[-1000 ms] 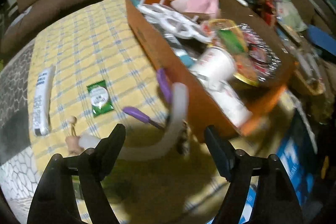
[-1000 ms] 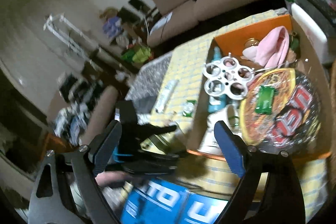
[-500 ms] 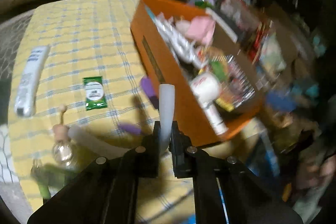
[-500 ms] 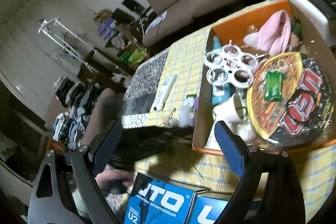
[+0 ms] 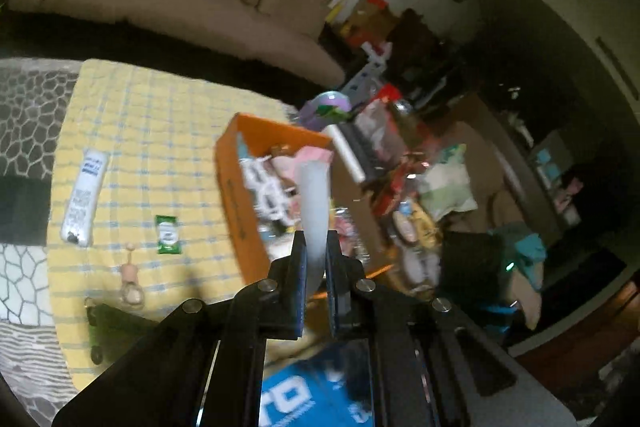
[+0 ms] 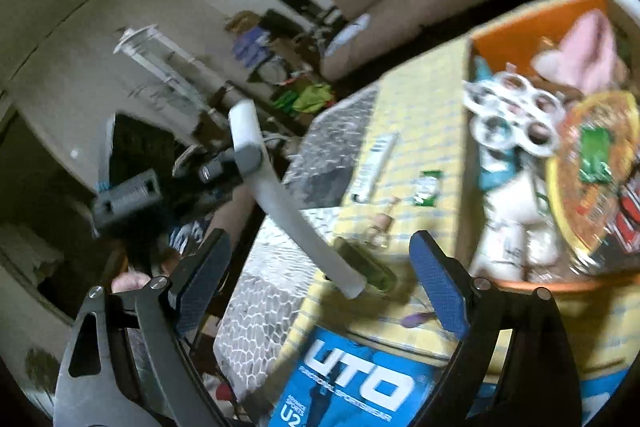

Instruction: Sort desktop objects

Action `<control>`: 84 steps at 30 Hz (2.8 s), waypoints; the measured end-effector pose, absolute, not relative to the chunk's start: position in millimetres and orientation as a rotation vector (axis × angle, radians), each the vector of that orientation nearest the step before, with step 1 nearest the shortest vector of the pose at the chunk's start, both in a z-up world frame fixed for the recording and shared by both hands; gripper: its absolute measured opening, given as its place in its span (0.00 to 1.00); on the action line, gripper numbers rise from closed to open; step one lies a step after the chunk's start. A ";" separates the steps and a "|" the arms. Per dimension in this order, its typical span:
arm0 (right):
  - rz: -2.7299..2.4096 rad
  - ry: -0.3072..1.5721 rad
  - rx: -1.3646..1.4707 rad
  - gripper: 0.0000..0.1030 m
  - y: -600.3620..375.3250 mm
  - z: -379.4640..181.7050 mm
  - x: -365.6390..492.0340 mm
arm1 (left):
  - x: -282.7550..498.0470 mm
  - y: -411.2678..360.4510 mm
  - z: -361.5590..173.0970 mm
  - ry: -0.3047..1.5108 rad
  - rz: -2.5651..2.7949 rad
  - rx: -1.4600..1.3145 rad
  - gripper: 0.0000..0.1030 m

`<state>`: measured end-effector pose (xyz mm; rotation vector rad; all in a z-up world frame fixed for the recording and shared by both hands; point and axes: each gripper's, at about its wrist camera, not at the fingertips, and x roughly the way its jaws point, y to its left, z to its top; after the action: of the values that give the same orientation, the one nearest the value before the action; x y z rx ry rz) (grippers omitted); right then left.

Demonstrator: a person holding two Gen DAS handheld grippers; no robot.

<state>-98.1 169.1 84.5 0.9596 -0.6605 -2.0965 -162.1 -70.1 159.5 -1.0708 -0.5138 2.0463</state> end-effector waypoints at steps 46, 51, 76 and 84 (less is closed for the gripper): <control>-2.495 0.112 1.515 0.78 325.7 74.7 -275.5 | -339.8 110.6 84.0 -0.367 2.274 -1.443 0.80; -2.551 0.095 1.544 0.78 321.2 98.1 -277.0 | -314.3 97.1 102.1 -0.362 2.270 -1.441 0.80; -2.389 -0.126 1.450 0.86 271.1 140.4 -206.8 | -215.9 43.8 91.1 -0.111 2.173 -1.433 0.84; -2.348 -0.118 1.307 0.86 233.2 140.1 -113.1 | -147.4 26.9 49.7 0.207 2.129 -1.394 0.83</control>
<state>-113.1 233.2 140.1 1.3074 -0.1184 -2.3483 -147.4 26.9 49.7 -1.3937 0.2073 2.1290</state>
